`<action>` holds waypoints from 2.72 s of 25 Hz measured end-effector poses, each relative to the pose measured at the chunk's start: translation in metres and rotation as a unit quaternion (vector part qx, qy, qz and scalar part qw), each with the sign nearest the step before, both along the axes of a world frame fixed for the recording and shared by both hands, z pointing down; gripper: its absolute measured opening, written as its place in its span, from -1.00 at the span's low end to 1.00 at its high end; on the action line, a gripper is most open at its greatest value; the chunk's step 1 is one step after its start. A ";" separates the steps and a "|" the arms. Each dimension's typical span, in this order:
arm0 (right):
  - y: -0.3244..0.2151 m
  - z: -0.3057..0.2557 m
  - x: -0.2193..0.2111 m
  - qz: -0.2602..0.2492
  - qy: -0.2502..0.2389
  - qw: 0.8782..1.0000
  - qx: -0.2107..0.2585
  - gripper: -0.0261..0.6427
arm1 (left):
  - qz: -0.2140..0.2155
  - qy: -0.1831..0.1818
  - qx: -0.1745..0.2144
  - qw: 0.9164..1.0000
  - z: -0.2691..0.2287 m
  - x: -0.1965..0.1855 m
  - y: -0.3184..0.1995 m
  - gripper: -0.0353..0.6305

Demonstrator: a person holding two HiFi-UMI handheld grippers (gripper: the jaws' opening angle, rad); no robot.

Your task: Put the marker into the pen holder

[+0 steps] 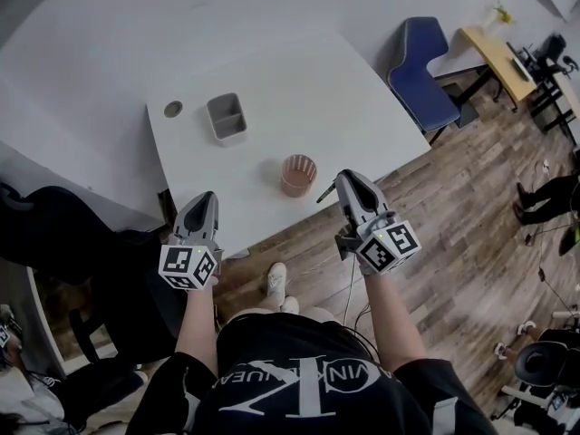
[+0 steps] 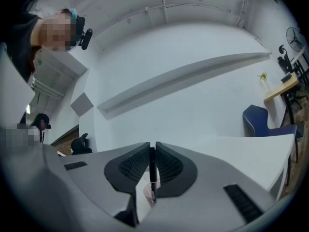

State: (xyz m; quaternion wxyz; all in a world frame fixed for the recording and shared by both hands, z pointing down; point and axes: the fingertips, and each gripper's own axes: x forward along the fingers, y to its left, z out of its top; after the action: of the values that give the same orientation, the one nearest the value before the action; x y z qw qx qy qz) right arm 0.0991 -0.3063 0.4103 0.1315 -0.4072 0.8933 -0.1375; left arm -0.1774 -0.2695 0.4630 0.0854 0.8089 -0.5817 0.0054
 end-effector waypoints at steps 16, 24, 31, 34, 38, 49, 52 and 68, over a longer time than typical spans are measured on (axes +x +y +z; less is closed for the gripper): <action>-0.054 -0.008 -0.032 -0.029 -0.008 1.000 0.001 -0.78 | -0.005 0.000 0.003 1.000 -0.006 -0.012 -0.053 -0.84; -0.064 0.033 -0.042 -0.030 0.006 0.999 -0.038 -0.78 | 0.006 -0.005 -0.015 1.000 0.017 -0.009 -0.063 -0.84; -0.066 0.058 -0.054 -0.034 0.012 0.998 -0.057 -0.78 | 0.011 -0.011 -0.028 0.999 0.036 -0.008 -0.063 -0.84; -0.069 0.063 -0.058 -0.033 0.011 0.998 -0.060 -0.78 | 0.014 -0.008 -0.033 0.999 0.042 -0.006 -0.064 -0.84; -0.070 0.069 -0.067 -0.039 0.017 0.997 -0.062 -0.78 | 0.014 -0.006 -0.037 0.999 0.048 -0.008 -0.065 -0.84; -0.065 0.083 -0.072 -0.048 0.060 0.995 -0.066 -0.78 | 0.011 0.001 -0.046 0.999 0.058 -0.010 -0.062 -0.84; -0.065 0.085 -0.068 -0.041 0.053 0.995 -0.070 -0.78 | 0.010 0.003 -0.047 0.999 0.059 -0.011 -0.062 -0.84; -0.064 0.084 -0.060 -0.032 0.045 0.996 -0.075 -0.56 | 0.012 0.015 -0.050 0.999 0.060 -0.012 -0.053 -0.84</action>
State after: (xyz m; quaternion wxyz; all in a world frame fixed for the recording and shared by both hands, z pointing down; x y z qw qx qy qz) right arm 0.0387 -0.3707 0.4944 0.0558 -0.3925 0.8982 -0.1897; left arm -0.1890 -0.3229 0.5229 0.1341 0.8107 -0.5694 0.0238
